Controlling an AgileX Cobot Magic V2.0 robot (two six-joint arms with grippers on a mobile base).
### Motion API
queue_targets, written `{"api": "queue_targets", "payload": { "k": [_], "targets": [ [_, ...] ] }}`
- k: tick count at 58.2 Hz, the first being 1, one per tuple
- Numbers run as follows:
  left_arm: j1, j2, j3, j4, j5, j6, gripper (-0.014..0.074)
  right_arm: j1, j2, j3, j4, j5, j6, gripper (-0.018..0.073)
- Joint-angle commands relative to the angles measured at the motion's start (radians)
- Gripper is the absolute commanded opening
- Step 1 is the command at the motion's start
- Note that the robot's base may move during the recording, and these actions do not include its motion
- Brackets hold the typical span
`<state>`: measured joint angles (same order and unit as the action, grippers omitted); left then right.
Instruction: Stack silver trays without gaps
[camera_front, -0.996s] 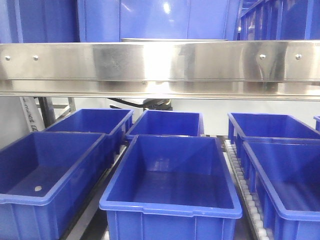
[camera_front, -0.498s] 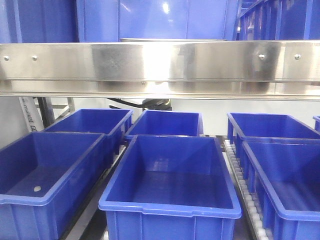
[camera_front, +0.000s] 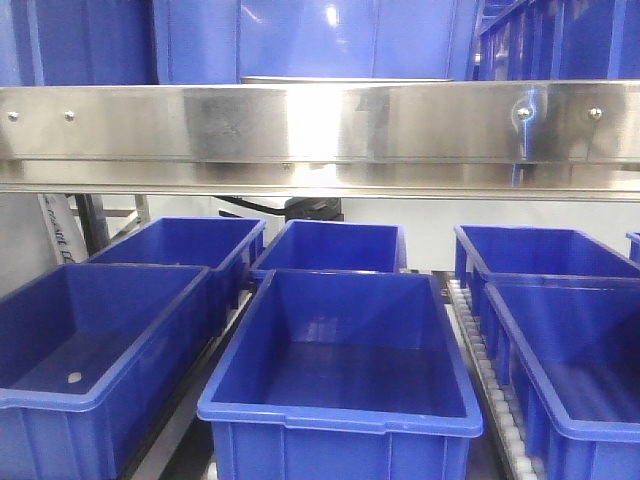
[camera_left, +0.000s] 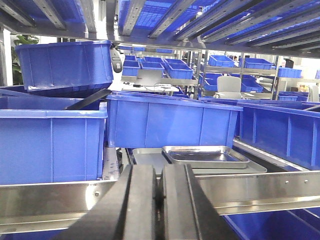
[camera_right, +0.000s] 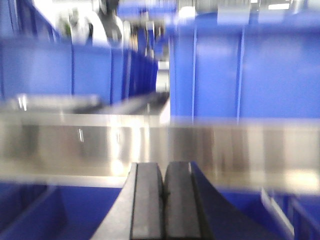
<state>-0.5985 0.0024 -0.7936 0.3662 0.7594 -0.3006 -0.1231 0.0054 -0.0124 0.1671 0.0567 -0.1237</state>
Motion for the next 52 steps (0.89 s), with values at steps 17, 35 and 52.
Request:
{"api": "queue_targets", "payload": {
  "k": [17,35,52],
  "targets": [
    [-0.005,-0.002,0.003,0.003,-0.014,-0.006,-0.0013,-0.002,-0.005,0.012,0.004,-0.011,-0.007,-0.0079],
    [-0.005,-0.002,0.003,0.003,-0.014,-0.006,-0.0013,-0.002,-0.005,0.012,-0.011,0.007,-0.002,-0.0079],
    [-0.005,-0.002,0.003,0.003,-0.014,-0.006,-0.0013,-0.002,-0.005,0.012,-0.027,0.003,0.019,-0.0079]
  ]
}}
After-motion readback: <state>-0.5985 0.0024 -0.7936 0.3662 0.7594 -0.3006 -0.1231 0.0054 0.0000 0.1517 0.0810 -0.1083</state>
